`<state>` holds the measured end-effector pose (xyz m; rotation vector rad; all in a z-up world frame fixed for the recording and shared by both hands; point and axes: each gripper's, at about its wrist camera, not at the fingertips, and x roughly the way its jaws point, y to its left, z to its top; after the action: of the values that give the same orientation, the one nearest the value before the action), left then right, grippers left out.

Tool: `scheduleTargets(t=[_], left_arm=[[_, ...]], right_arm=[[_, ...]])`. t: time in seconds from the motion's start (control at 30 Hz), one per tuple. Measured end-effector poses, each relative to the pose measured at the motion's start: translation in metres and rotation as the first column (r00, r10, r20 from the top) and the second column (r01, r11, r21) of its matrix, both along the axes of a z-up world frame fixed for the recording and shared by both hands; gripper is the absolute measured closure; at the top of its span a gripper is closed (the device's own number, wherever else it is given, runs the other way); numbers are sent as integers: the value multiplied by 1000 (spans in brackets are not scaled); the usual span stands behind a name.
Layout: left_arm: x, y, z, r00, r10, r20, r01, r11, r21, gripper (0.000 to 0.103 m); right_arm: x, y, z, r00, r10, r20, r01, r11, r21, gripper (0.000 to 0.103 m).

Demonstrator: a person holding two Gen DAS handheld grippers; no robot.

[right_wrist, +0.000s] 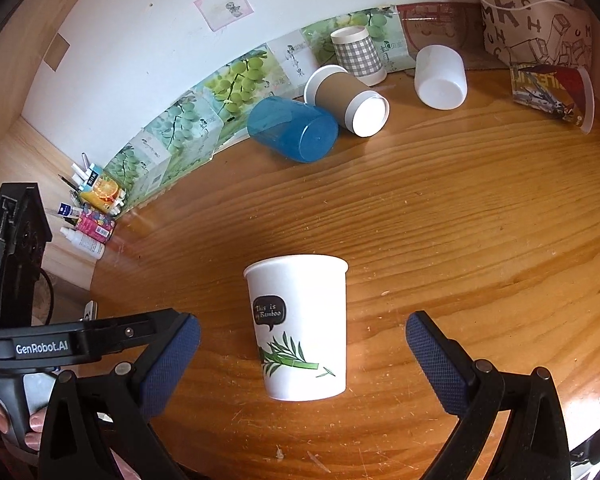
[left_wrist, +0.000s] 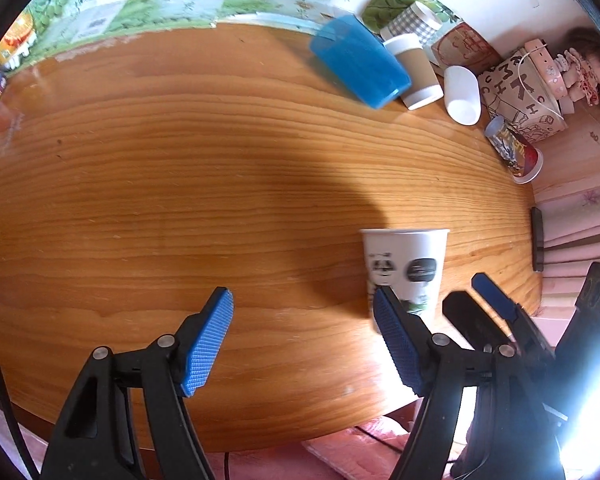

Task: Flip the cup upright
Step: 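Close the right gripper on the panda cup while the left gripper holds it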

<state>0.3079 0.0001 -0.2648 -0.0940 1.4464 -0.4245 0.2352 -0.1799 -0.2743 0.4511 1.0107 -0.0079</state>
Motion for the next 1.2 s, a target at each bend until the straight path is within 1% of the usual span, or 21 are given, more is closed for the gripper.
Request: scheduleTargets(t=[0.17, 0.23, 0.37, 0.47, 0.6, 0.77, 0.83, 0.97, 1.13, 1.2], left_arm=[[2, 10, 3, 999, -27, 25, 27, 1000, 12, 27], [3, 11, 5, 999, -39, 34, 39, 999, 19, 27], [1, 16, 9, 995, -73, 63, 71, 997, 35, 27], [-1, 18, 12, 991, -98, 86, 94, 994, 49, 27], [-3, 17, 13, 987, -128, 101, 121, 990, 77, 27], [-6, 17, 15, 980, -162, 112, 156, 986, 58, 27], [-6, 16, 15, 979, -173, 111, 168, 984, 53, 27], [-5, 12, 14, 976, -192, 103, 189, 981, 39, 27], [-5, 6, 12, 972, -215, 95, 213, 977, 29, 27], [-6, 5, 11, 971, -220, 91, 218, 975, 31, 27]], right_arm=[[8, 7, -6, 1000, -23, 10, 23, 999, -48, 0], [10, 7, -10, 999, -47, 7, 48, 997, -63, 0], [17, 4, -16, 996, -85, 2, 85, 994, -64, 0], [21, 2, -20, 995, -104, -8, 103, 991, -83, 0], [27, 0, -25, 992, -126, -25, 124, 988, -91, 0], [32, -2, -31, 989, -141, -44, 137, 987, -80, 0], [34, -1, -33, 989, -138, -54, 134, 988, -77, 2], [37, 2, -36, 989, -134, -66, 128, 989, -76, 8], [39, 4, -38, 990, -120, -72, 115, 991, -71, 12], [39, 4, -39, 991, -114, -73, 110, 992, -61, 18]])
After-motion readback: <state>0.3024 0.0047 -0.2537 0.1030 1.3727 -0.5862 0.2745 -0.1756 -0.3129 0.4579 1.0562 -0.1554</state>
